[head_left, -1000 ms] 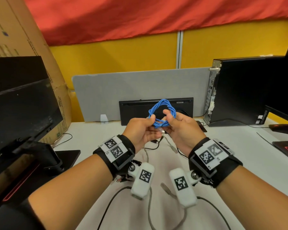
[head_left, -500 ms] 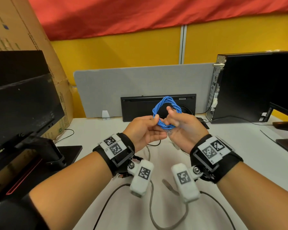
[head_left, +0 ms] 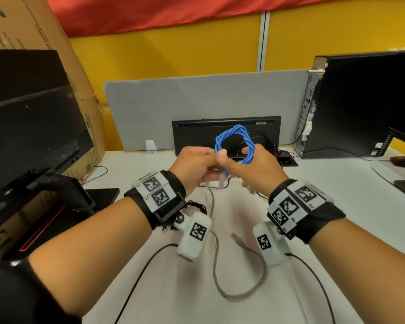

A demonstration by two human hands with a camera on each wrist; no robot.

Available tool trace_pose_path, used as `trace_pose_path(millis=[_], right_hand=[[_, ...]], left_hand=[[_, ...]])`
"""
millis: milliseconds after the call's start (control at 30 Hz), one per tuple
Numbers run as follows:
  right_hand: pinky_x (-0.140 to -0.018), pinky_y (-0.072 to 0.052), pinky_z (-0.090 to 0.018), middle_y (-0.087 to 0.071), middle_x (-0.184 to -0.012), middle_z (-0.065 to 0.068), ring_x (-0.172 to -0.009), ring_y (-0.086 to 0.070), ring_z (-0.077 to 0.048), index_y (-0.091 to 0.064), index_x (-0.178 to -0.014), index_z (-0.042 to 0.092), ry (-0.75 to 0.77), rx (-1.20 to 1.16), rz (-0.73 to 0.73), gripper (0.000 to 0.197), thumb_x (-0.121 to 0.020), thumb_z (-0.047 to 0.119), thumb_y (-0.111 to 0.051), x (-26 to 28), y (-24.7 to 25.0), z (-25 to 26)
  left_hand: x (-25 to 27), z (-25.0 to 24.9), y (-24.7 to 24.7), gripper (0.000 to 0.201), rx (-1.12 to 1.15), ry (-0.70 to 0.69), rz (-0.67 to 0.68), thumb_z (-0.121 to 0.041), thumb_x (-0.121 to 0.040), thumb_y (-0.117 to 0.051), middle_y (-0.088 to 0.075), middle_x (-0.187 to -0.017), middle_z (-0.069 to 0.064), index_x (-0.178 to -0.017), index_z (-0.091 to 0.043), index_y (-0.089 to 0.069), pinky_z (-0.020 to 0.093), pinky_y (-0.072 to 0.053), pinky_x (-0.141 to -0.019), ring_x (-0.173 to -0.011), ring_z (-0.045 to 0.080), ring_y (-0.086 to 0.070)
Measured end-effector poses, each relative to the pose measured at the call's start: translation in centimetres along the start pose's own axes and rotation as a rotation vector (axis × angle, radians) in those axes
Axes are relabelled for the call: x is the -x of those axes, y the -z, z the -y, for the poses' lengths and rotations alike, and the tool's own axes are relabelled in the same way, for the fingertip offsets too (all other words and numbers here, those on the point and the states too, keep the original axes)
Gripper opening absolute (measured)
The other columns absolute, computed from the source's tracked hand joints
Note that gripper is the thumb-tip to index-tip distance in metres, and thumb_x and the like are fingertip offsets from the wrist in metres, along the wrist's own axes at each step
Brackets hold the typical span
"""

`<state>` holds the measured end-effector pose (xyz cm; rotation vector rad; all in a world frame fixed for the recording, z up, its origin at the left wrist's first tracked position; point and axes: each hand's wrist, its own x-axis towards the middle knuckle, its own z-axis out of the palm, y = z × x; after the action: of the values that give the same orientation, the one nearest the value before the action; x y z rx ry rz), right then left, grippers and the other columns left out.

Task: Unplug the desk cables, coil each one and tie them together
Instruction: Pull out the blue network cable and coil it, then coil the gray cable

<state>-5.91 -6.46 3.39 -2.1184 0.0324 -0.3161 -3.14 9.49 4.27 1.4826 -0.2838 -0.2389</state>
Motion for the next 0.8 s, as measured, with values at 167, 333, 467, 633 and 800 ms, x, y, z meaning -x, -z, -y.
trace_pose_path(millis=[167,333,467,633,800], right_hand=[[-0.046,-0.052,-0.023,-0.072,-0.076,-0.004,-0.059,-0.07,-0.014,-0.055,-0.092,0.01,-0.138,0.236,0.33,0.068,-0.067,0.073,-0.064,1.4,0.4,-0.3],[-0.072,-0.056,-0.026,-0.071,-0.085,0.015,-0.082,-0.066,-0.005,-0.075,-0.086,0.024,-0.011,0.484,0.705,0.026,-0.079,0.049,-0.071,3.2,-0.1,-0.7],[-0.101,-0.03,-0.023,-0.055,-0.124,0.026,-0.116,-0.047,0.004,-0.074,-0.095,0.043,0.125,0.473,0.872,0.021,-0.075,0.048,-0.075,4.8,-2.3,-0.5],[-0.108,-0.037,-0.032,-0.063,-0.121,0.016,-0.114,-0.055,-0.006,-0.075,-0.102,0.03,0.113,0.447,0.92,0.024,-0.081,0.042,-0.072,5.0,-4.0,-0.7],[-0.089,-0.056,-0.04,-0.075,-0.08,-0.007,-0.08,-0.07,-0.024,-0.076,-0.085,0.005,-0.021,0.295,0.555,0.017,-0.084,0.02,-0.07,2.7,-0.7,-0.3]], left_hand=[[0.6,-0.2,1.8,0.015,-0.117,0.021,-0.161,-0.007,-0.092,-0.063,-0.067,-0.082,0.015,-0.082,0.004,-0.067,0.039,-0.06,-0.078,-0.073,0.028,-0.07],[1.7,0.4,3.9,0.017,-0.202,0.122,-0.278,-0.008,-0.088,-0.068,-0.068,-0.09,0.019,-0.095,0.008,-0.068,0.03,-0.061,-0.066,-0.073,0.024,-0.07],[2.5,1.4,5.0,0.009,-0.266,0.167,-0.369,-0.006,-0.085,-0.072,-0.071,-0.086,0.017,-0.086,0.002,-0.068,0.031,-0.061,-0.065,-0.07,0.025,-0.072],[2.8,1.3,5.5,0.006,-0.285,0.173,-0.406,-0.005,-0.087,-0.069,-0.072,-0.081,0.015,-0.083,-0.001,-0.068,0.027,-0.06,-0.059,-0.061,0.02,-0.071],[2.8,1.1,5.8,0.006,-0.283,0.177,-0.388,-0.007,-0.086,-0.07,-0.071,-0.076,0.012,-0.085,-0.001,-0.07,0.025,-0.058,-0.057,-0.059,0.018,-0.071]])
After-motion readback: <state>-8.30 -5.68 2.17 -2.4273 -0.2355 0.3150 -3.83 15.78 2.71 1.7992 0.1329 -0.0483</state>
